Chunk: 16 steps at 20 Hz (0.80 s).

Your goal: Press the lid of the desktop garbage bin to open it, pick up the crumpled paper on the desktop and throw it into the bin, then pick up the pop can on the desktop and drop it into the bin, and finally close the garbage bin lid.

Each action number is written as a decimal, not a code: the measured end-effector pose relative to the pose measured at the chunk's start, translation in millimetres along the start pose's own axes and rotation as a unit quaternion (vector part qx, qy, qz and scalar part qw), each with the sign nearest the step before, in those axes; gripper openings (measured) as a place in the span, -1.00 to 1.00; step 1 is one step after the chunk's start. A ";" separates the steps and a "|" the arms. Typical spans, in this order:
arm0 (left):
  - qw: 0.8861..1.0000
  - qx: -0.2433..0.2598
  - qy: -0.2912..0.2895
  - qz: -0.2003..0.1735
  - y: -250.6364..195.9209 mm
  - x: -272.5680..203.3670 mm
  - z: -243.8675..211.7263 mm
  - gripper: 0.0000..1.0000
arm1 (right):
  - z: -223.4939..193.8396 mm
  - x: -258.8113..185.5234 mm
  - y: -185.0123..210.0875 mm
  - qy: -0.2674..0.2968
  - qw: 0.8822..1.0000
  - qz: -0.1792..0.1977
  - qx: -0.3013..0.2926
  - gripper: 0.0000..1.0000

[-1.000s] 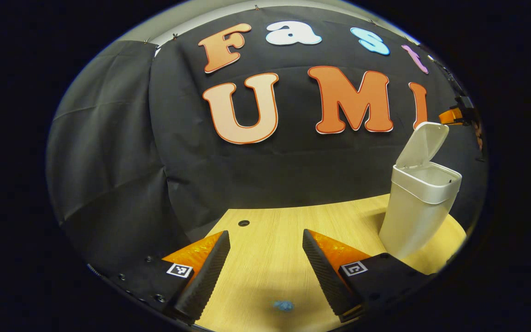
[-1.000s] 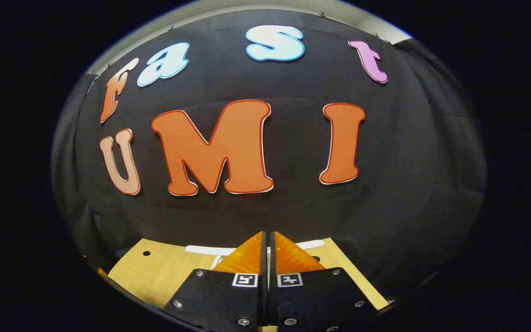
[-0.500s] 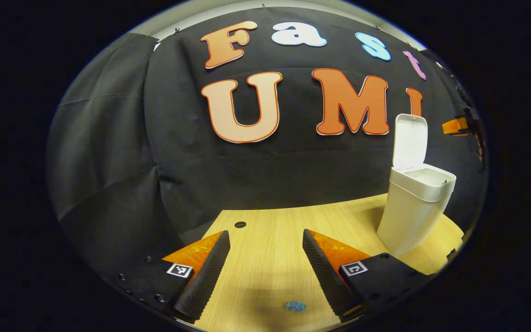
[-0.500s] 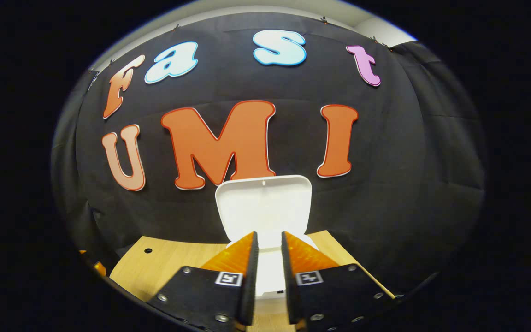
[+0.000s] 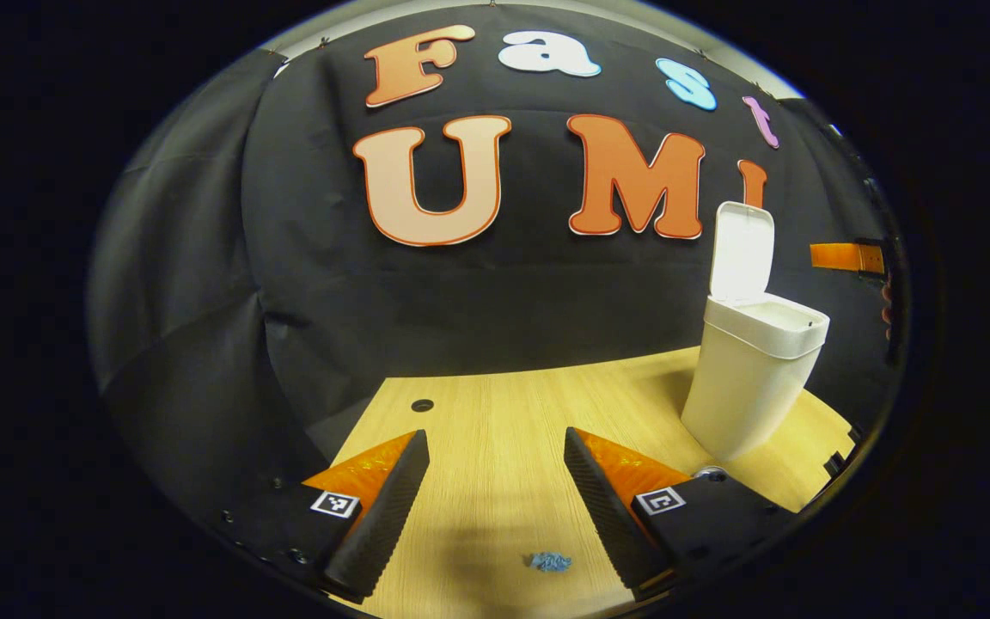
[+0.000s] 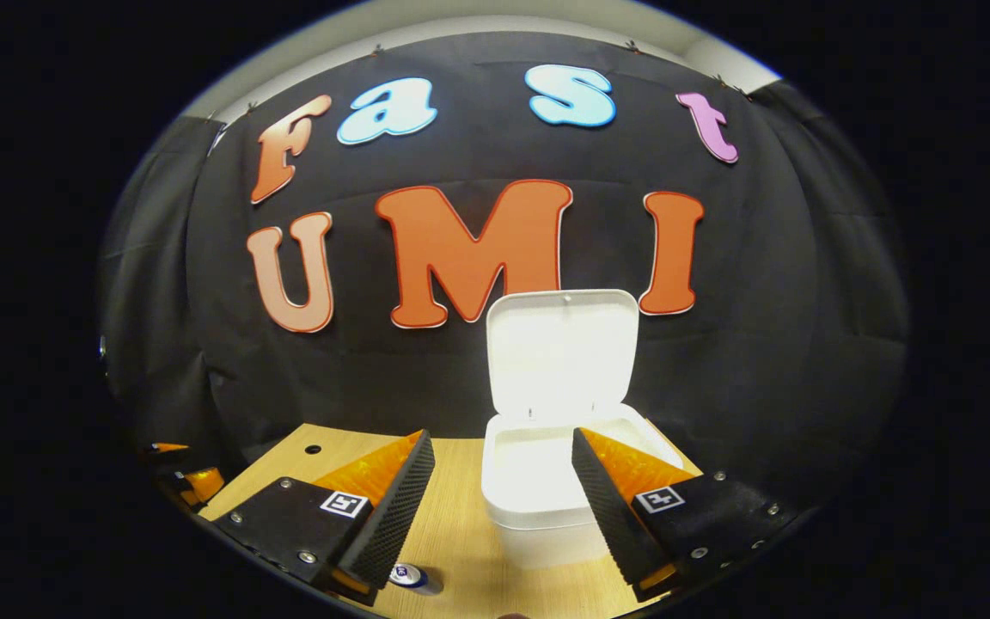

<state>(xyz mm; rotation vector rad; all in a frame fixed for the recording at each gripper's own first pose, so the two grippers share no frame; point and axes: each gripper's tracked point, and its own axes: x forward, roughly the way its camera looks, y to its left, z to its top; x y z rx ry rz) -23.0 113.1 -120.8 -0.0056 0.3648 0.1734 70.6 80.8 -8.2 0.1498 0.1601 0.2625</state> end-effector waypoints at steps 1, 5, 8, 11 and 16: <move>1.000 0.002 0.006 -0.002 0.8 1.8 -5.8 1.00 | -4.1 -1.7 7.8 -0.001 1.000 0.004 -0.011 0.94; 0.999 0.005 0.039 -0.021 6.1 6.5 -28.5 0.99 | -35.6 -16.7 32.2 0.018 0.999 0.015 -0.022 0.94; 0.997 0.012 0.058 -0.040 9.4 7.2 -44.4 1.00 | -66.3 -24.6 47.8 0.040 0.999 0.013 -0.020 0.95; 0.995 0.016 0.085 -0.059 12.2 12.6 -64.3 1.00 | -98.0 -29.8 58.0 0.070 0.997 0.008 -0.013 0.94; 0.983 0.010 0.151 -0.106 -4.7 28.2 -112.3 1.00 | -151.5 -40.1 78.3 0.121 0.992 0.011 -0.014 0.95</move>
